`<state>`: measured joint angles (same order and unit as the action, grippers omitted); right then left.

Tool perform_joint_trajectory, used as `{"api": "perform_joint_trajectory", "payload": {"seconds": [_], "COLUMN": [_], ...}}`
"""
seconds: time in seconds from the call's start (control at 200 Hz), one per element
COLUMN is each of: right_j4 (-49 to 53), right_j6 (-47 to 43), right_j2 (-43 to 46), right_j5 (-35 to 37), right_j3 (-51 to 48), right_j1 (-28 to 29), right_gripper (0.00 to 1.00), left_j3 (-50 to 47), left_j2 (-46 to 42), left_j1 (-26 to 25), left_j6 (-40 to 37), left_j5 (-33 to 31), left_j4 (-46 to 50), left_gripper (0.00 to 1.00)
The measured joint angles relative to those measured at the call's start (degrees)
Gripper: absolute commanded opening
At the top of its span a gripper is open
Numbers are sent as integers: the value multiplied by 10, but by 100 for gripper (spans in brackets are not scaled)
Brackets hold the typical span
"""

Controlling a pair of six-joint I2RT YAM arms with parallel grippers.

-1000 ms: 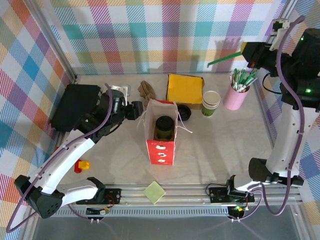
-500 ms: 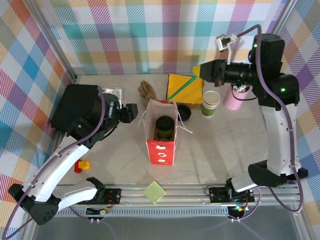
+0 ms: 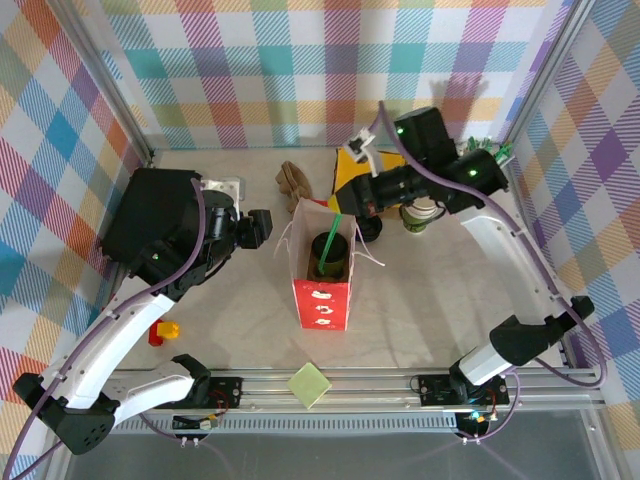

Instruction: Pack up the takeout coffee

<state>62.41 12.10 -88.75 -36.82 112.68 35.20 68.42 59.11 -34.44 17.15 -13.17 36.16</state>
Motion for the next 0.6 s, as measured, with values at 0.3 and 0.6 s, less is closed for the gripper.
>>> {"api": "perform_joint_trajectory", "payload": {"seconds": [0.3,0.6], "right_j4": [-13,-46], "right_j6": [-44,-72], "right_j2": [-13,-31], "right_j5": [64,349], "right_j3": [-64,2], "right_j1": [79,46], "right_gripper": [41,56], "left_j3": [-3,-4], "left_j2": [1,1], "left_j1": [0,0], "left_j6": [0,0], "left_j5": [0,-3], "left_j4": [1,3], "left_gripper": [59,59]}}
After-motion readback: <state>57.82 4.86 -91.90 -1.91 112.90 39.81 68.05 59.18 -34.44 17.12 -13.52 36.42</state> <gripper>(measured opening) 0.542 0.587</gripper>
